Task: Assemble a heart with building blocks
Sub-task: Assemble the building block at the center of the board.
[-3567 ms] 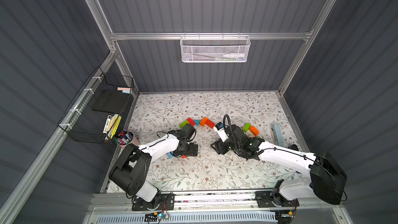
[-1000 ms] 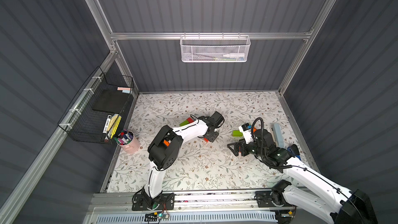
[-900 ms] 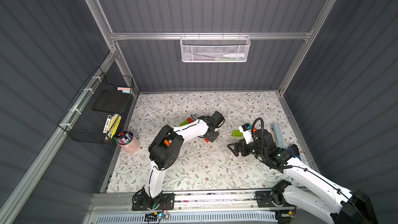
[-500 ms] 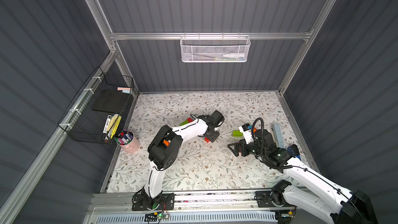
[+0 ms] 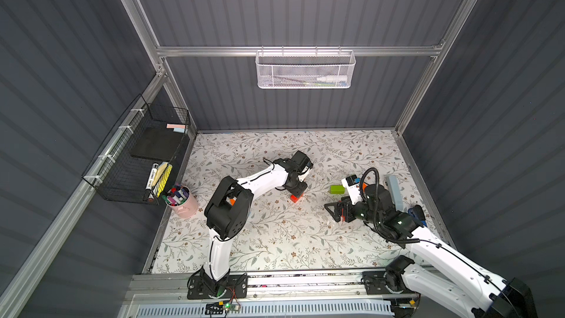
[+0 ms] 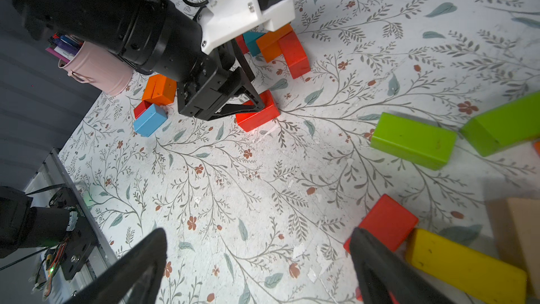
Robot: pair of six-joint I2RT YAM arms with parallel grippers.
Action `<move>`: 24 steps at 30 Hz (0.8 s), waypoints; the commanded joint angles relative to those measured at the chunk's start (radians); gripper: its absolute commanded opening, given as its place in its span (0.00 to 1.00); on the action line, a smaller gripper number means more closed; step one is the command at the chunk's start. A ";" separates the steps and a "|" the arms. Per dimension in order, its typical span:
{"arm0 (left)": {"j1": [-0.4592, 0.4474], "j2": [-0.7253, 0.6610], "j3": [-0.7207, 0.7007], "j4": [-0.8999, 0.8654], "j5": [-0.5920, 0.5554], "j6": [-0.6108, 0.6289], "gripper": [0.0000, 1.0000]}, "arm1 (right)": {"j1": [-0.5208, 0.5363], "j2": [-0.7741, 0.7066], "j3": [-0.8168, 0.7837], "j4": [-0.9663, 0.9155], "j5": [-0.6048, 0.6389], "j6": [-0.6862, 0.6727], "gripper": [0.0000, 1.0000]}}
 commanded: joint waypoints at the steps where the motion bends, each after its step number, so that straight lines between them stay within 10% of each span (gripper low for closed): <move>1: -0.002 -0.014 -0.008 -0.029 0.020 0.028 0.53 | -0.003 -0.010 0.001 -0.013 0.015 0.003 0.99; 24: -0.002 0.031 -0.021 -0.026 0.057 0.035 0.42 | -0.003 -0.009 -0.006 -0.006 0.030 0.006 0.99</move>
